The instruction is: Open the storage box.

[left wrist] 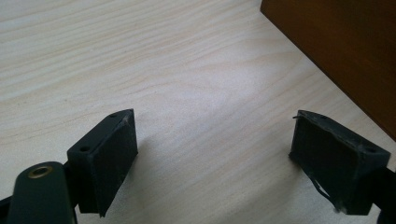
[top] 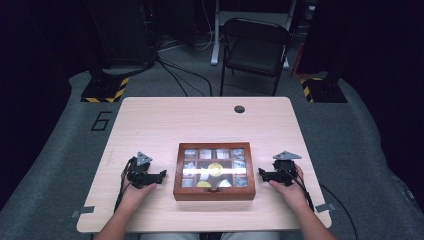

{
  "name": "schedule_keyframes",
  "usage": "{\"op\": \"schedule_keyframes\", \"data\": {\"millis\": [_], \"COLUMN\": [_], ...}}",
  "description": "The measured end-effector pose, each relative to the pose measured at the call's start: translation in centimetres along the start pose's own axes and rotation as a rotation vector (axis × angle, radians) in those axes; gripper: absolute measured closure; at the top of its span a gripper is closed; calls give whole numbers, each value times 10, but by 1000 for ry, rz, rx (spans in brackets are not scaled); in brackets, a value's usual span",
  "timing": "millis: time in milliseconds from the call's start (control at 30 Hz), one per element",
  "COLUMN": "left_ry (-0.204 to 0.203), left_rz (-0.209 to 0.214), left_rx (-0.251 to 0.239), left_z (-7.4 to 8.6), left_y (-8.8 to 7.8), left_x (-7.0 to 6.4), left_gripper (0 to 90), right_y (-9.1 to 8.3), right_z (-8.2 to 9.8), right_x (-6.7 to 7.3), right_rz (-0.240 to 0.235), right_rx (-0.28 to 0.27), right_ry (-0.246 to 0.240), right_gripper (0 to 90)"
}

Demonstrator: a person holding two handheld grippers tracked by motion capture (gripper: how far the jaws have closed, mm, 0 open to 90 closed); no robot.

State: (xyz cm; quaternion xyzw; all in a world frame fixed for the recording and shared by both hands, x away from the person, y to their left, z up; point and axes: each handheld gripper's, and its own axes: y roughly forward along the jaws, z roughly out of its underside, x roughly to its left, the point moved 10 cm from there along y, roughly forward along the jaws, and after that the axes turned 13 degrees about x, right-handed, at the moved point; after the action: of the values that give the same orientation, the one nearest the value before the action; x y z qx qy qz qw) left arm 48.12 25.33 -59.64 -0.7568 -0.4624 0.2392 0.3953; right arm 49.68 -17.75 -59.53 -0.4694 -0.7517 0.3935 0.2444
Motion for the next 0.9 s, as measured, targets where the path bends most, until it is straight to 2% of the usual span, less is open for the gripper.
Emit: {"op": "schedule_keyframes", "data": {"millis": [533,733,900], "left_ry": [0,-4,-8], "left_rz": [-3,1,-2], "left_rx": [4,-5,3], "left_z": [0,0,1], "left_y": [0,-1,-3], "left_x": [0,0,0], "left_gripper": [149,170,207], "right_y": [-2,-3,-3], "right_z": [2,2,2], "right_x": [0,1,2], "right_rz": [7,6,0], "right_rx": [-3,-5,-11], "right_ry": [1,9,-3], "right_gripper": [154,178,209]}}
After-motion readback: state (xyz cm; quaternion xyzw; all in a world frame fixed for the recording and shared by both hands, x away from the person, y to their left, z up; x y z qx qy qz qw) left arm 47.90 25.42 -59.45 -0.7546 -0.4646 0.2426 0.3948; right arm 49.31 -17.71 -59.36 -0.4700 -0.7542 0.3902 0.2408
